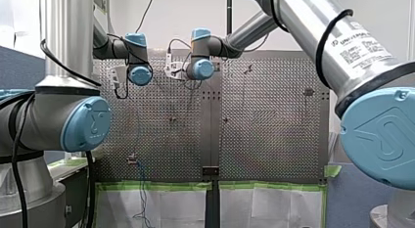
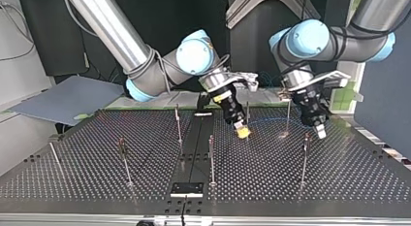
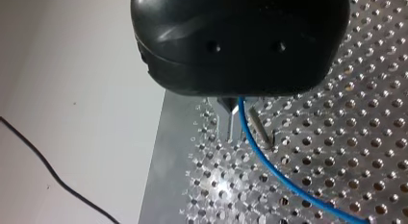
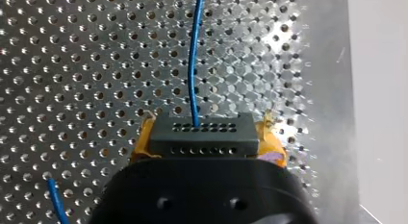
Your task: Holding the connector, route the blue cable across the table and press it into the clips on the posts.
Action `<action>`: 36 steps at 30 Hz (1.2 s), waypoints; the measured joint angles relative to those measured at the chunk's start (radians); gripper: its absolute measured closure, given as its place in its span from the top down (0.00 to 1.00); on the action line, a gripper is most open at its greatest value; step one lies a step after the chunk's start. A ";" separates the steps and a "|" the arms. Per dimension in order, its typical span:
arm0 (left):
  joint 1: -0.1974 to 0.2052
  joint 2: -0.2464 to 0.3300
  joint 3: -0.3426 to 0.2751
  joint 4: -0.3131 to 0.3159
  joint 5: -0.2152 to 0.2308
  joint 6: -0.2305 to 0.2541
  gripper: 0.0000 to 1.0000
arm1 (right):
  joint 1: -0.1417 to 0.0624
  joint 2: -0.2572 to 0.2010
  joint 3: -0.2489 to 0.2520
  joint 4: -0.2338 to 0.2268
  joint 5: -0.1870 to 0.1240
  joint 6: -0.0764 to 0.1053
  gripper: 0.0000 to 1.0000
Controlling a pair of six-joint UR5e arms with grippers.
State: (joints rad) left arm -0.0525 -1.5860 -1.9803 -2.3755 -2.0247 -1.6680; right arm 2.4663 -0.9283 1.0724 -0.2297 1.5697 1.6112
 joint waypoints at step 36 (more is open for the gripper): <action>0.108 -0.111 0.094 -0.014 0.153 -0.045 0.00 | -0.018 0.096 -0.297 0.082 0.010 0.006 0.00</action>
State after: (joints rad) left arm 0.0560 -1.6966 -1.8865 -2.3896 -1.8716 -1.7129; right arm 2.4479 -0.8319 0.7753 -0.1479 1.5794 1.6171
